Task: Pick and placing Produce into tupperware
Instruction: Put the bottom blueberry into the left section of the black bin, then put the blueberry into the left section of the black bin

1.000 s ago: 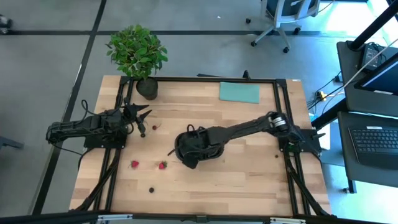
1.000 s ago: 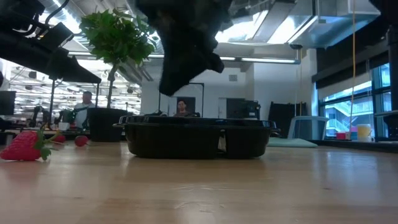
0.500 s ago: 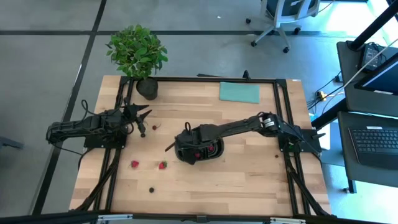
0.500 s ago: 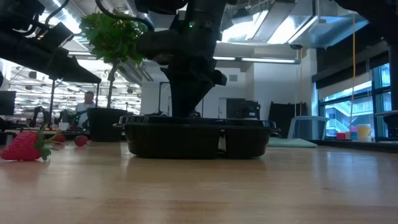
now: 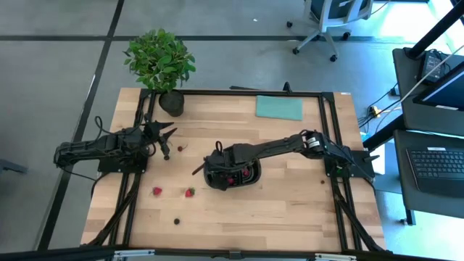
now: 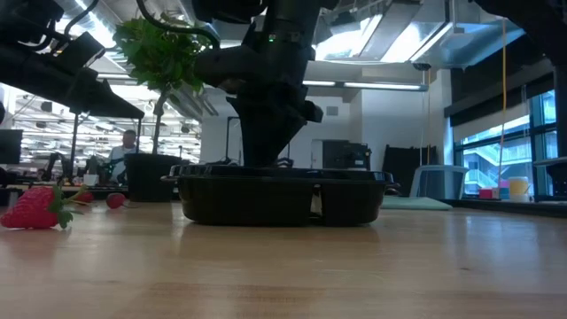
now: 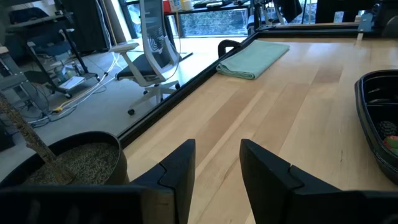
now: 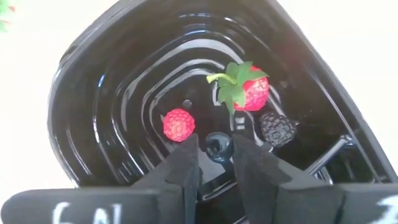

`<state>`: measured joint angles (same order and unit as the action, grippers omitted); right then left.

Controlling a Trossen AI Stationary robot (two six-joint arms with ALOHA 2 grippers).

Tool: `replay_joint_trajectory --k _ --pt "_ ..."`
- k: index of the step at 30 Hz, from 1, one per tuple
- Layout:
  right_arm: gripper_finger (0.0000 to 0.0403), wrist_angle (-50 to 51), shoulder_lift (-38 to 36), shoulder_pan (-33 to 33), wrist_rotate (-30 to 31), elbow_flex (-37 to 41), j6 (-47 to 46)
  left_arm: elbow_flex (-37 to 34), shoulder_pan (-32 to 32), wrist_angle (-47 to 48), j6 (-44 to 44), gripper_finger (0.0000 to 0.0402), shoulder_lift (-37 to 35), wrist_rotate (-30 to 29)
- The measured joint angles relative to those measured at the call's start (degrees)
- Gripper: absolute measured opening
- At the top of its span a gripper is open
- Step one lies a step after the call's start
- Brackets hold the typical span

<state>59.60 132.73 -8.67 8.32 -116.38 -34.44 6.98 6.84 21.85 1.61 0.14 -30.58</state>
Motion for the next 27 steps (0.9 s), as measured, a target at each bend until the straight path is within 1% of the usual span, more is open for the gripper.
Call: replay_joint_trajectory --k 6,14,17,22,27 --pt "0.0124 -0.01 0.0 0.0 0.0 0.0 0.13 -0.01 0.0 0.02 0.0 0.012 0.02 0.01" --pt "0.0192 0.01 -0.02 0.0 0.04 0.0 0.17 0.0 0.01 0.01 0.02 0.012 0.01 0.0" --pt "0.0212 0.55 -0.06 0.0 -0.2 0.0 0.18 -0.02 0.01 0.02 0.02 0.012 0.0 0.01" --pt "0.0226 9.98 -2.47 -0.96 -0.62 0.07 -2.88 -0.01 0.0 0.0 0.02 0.012 0.02 -0.01" --pt "0.0227 18.64 -8.17 -5.02 -0.87 0.07 -7.25 0.0 0.01 0.02 0.03 0.012 0.0 0.01"
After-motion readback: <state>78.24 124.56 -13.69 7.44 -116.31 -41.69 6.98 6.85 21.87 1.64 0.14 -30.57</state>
